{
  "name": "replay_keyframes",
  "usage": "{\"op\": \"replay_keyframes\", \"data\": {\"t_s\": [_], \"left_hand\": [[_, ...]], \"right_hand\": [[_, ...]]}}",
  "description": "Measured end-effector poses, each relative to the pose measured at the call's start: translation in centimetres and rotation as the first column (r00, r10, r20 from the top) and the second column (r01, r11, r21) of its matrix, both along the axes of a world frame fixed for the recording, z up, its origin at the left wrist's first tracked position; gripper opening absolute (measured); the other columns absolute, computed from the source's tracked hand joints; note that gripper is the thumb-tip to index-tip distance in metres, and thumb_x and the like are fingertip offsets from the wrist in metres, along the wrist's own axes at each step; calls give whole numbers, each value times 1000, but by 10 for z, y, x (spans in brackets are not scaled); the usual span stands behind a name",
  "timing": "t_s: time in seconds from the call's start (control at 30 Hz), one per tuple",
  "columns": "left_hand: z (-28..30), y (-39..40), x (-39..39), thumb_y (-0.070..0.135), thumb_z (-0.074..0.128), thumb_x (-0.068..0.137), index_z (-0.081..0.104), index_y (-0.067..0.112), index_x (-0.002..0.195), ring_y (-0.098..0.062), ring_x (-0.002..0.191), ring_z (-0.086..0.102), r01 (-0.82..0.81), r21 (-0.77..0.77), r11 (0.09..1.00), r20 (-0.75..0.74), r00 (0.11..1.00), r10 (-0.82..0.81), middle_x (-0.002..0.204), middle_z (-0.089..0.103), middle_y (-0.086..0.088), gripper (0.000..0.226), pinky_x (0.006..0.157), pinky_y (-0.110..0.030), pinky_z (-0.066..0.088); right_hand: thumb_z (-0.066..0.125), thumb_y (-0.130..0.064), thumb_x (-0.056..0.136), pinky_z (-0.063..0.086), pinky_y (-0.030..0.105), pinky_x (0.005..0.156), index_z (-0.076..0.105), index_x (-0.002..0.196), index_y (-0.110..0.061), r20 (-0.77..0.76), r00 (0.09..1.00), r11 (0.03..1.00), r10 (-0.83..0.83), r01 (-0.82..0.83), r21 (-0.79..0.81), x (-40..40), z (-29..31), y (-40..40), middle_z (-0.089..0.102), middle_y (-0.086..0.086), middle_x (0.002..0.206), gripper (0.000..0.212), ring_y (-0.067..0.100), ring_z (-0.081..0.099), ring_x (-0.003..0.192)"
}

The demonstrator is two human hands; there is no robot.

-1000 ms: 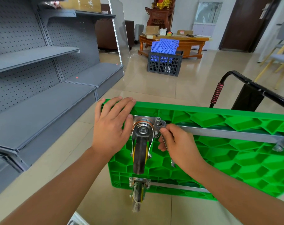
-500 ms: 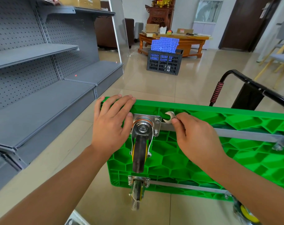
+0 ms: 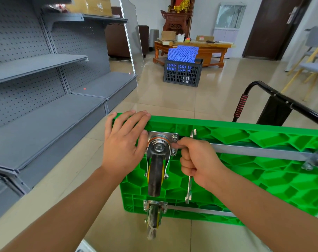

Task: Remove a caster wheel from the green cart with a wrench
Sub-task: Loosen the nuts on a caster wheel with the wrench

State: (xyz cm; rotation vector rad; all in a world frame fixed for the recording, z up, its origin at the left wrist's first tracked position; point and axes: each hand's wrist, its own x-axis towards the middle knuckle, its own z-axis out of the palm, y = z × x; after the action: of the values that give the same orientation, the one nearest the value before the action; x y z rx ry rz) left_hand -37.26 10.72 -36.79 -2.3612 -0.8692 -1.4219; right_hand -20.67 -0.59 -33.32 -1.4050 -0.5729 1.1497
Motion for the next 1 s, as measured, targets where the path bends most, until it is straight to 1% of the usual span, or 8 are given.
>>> {"op": "replay_keyframes", "data": {"t_s": [0.1, 0.2, 0.27, 0.47, 0.57, 0.8, 0.9, 1.0], "left_hand": [[0, -1, 0, 21, 50, 100, 66, 14, 134, -25, 129, 55, 1, 0, 1000, 2, 1000, -1, 137, 64, 3, 38, 115, -53, 29], [0, -1, 1, 21, 49, 100, 65, 15, 134, -25, 129, 54, 2, -3, 1000, 1, 1000, -2, 137, 64, 3, 39, 116, -53, 29], [0, -1, 0, 22, 49, 100, 65, 15, 134, -25, 129, 54, 0, -4, 1000, 0, 1000, 0, 137, 64, 3, 39, 116, -53, 29], [0, -1, 0, 22, 48, 101, 65, 15, 134, -24, 130, 54, 1, -4, 1000, 0, 1000, -1, 137, 64, 3, 39, 115, -54, 30], [0, 0, 0, 21, 49, 100, 66, 15, 134, -24, 130, 54, 0, 1, 1000, 5, 1000, 0, 137, 64, 4, 38, 116, -53, 30], [-1, 0, 0, 20, 51, 100, 65, 16, 134, -23, 130, 54, -2, 6, 1000, 6, 1000, 2, 137, 63, 4, 38, 116, -52, 29], [-1, 0, 0, 20, 51, 100, 65, 16, 134, -24, 130, 54, -5, 11, 1000, 4, 1000, 5, 137, 63, 5, 38, 117, -50, 28], [0, -1, 1, 20, 51, 99, 65, 16, 134, -23, 129, 54, -10, 9, 1000, 4, 1000, 10, 137, 63, 5, 38, 117, -49, 27]], "right_hand": [[50, -12, 97, 12, 17, 37, 64, 111, 3, -67, 998, 1000, -21, 21, -2, -1, 6, 0, 20, -6, 43, 25, 10, 13, 36], [52, -17, 100, 13, 17, 36, 64, 99, -1, -104, 993, 998, -55, 56, -2, -3, 10, -1, 22, -6, 42, 19, 9, 14, 34], [56, -20, 101, 13, 17, 34, 63, 91, -4, -144, 987, 997, -76, 74, -19, -5, 10, -1, 22, -7, 42, 20, 8, 15, 33], [58, -24, 100, 14, 18, 27, 59, 85, -7, -399, 915, 996, -61, 33, -78, -9, 13, 4, 22, -8, 41, 23, 6, 16, 30], [57, -19, 100, 14, 18, 27, 59, 88, -5, -421, 905, 998, -58, 36, -59, -8, 16, 5, 21, -8, 40, 19, 5, 16, 29], [58, -21, 100, 15, 17, 27, 58, 85, -8, -445, 888, 993, -119, 101, -63, -12, 12, 4, 22, -8, 41, 21, 5, 17, 29], [61, -21, 99, 14, 17, 27, 54, 80, -10, -481, 871, 994, -102, 76, -75, -14, 13, 5, 21, -8, 40, 23, 5, 16, 28], [61, -21, 98, 15, 17, 27, 54, 81, -9, -508, 858, 996, -80, 50, -73, -16, 16, 5, 21, -8, 38, 22, 5, 16, 27]]}}
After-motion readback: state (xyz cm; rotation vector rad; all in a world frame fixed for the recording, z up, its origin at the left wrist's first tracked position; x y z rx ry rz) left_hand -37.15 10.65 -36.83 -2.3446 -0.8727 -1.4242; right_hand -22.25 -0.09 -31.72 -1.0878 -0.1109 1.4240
